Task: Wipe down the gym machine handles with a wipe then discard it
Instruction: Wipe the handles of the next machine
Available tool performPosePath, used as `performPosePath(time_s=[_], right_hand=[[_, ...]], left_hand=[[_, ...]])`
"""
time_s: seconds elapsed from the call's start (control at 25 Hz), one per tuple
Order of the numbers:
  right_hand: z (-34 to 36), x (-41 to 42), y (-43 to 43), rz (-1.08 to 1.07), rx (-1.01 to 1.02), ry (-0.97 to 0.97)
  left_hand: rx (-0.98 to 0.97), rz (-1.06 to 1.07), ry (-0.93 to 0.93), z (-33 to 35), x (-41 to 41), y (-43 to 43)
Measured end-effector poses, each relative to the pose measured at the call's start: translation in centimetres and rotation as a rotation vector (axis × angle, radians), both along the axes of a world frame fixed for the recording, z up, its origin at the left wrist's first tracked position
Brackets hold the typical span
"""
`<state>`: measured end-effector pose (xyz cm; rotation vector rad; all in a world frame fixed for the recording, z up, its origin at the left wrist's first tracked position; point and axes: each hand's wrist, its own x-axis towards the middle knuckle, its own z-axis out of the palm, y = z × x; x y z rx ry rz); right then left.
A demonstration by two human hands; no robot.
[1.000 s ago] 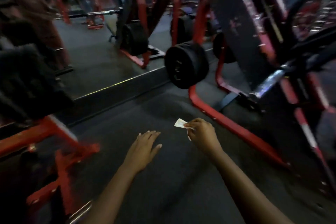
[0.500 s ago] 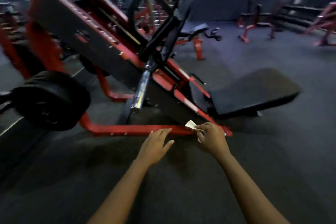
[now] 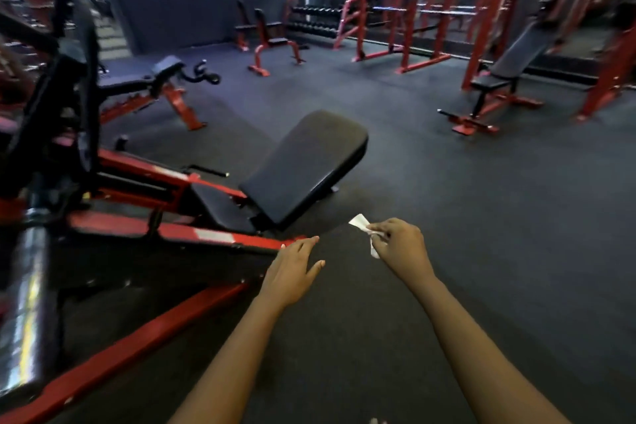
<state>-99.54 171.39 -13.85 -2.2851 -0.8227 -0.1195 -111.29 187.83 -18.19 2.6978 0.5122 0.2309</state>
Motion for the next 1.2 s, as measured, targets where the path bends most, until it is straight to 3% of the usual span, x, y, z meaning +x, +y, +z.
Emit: performPosePath(time_s=[0.2, 0.52, 0.76, 0.92, 1.2], right_hand=[[0.2, 11.7, 1.5, -0.026, -0.023, 0.008], [3.0, 30.2, 9.5, 0.165, 0.028, -0.005], [0.4, 37.6, 21.8, 0.452, 0.031, 0.068], [-1.8, 40.8, 30.8, 0.693, -0.092, 0.094], [-8.4, 43.0, 44.2, 1.053, -0.312, 0.149]], left_hand=[[0.067, -0.072, 0.005, 0.4, 12.5, 2.0], [0.013, 0.142, 0.012, 0.7, 26.6, 8.0], [-0.111, 0.449, -0.097, -2.3, 31.2, 14.9], [-0.249, 0.683, -0.128, -5.6, 31.7, 19.7], [-0.579, 1.290, -0.215, -12.7, 31.0, 24.4]])
